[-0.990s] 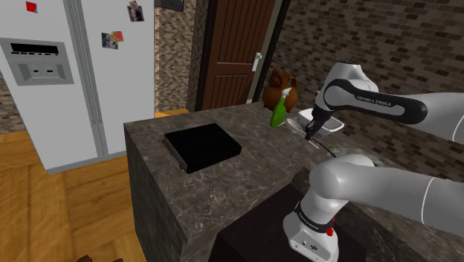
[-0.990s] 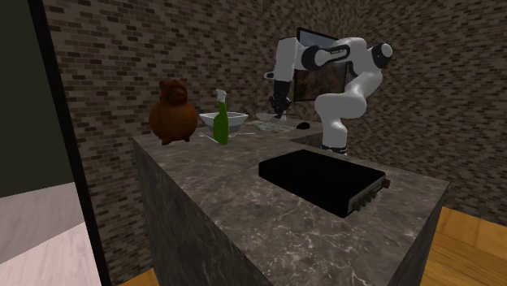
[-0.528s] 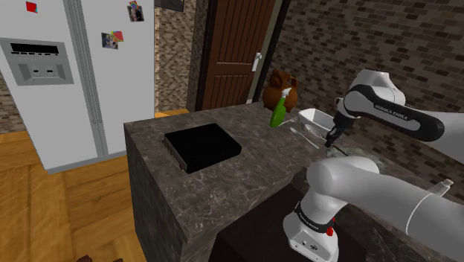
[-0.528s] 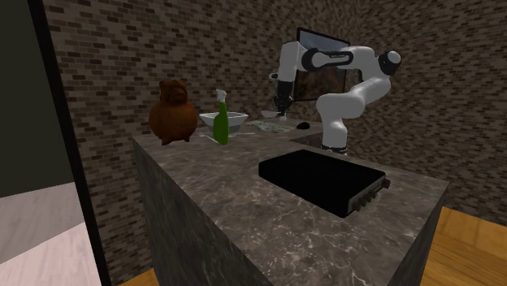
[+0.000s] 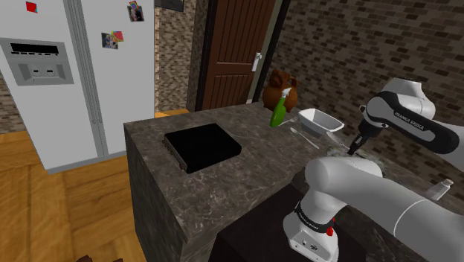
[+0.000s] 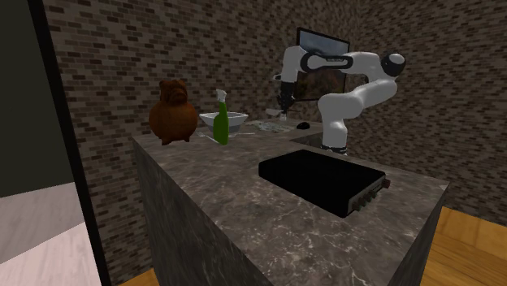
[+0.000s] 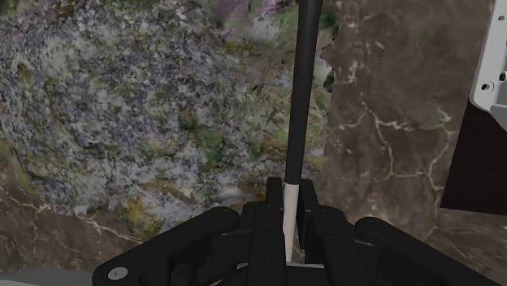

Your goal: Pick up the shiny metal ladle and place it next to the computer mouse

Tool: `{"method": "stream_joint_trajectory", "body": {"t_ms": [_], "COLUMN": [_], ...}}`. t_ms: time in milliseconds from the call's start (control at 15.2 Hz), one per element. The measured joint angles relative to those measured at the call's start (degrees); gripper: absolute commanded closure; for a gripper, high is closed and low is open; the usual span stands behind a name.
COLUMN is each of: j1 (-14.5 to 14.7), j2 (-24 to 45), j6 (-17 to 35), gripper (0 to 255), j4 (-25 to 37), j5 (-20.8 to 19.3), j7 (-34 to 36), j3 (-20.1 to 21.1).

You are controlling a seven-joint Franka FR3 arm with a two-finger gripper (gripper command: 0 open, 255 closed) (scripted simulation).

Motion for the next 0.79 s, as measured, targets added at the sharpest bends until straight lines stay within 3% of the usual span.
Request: {"method": "stream_joint_trajectory", "body": {"t_ms": [396, 792], "j1": [-2.1, -1.1], "j2": [0.9, 3.1], "j6": [-1.1, -1.4], "gripper": [255, 255], "j4": [6.6, 15.4], "j5": [-5.9, -10.8], "j7": [-9.1, -17.4], "j3": [-7.7, -15.3]}}
